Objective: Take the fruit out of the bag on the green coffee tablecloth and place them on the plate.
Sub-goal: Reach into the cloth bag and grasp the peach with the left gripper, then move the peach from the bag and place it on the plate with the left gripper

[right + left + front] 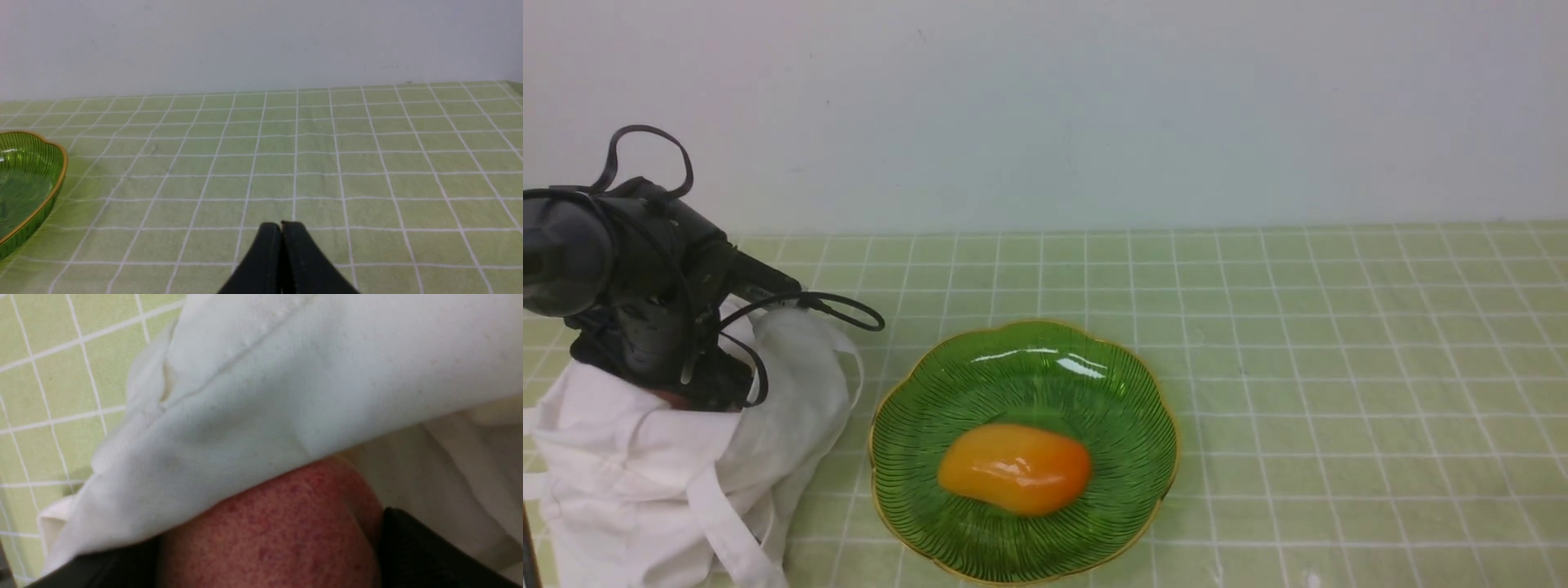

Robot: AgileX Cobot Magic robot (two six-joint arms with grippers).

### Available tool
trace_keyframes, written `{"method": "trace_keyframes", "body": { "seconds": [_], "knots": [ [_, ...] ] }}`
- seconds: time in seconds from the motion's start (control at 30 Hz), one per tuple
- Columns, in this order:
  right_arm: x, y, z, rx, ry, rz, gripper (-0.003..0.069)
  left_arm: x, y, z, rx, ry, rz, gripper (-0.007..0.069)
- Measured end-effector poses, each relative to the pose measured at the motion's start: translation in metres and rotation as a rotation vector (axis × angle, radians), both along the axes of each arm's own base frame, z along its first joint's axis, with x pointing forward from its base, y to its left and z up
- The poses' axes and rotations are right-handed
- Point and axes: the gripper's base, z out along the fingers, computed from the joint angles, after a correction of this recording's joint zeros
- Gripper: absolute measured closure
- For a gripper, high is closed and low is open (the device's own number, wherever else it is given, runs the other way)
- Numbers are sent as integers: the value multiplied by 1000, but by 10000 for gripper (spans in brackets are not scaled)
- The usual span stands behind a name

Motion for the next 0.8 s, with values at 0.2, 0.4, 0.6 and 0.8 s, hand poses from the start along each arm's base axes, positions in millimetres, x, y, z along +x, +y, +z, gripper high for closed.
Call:
{"method": "trace_keyframes", "body": {
  "seconds": [0.2, 0.4, 0.6, 0.8],
  "knots": [
    [0, 0, 0, 0, 0, 0, 673, -11, -6, 8, 4, 39, 28, 3],
    [0, 0, 0, 0, 0, 0, 673, -26, -18, 21, -35, 117, 40, 3],
    [0, 0, 0, 0, 0, 0, 673, -35, -26, 28, -125, 182, 12, 3],
    [0, 0, 0, 0, 0, 0, 673, -41, -31, 46, -183, 158, -21, 3]
  ]
}}
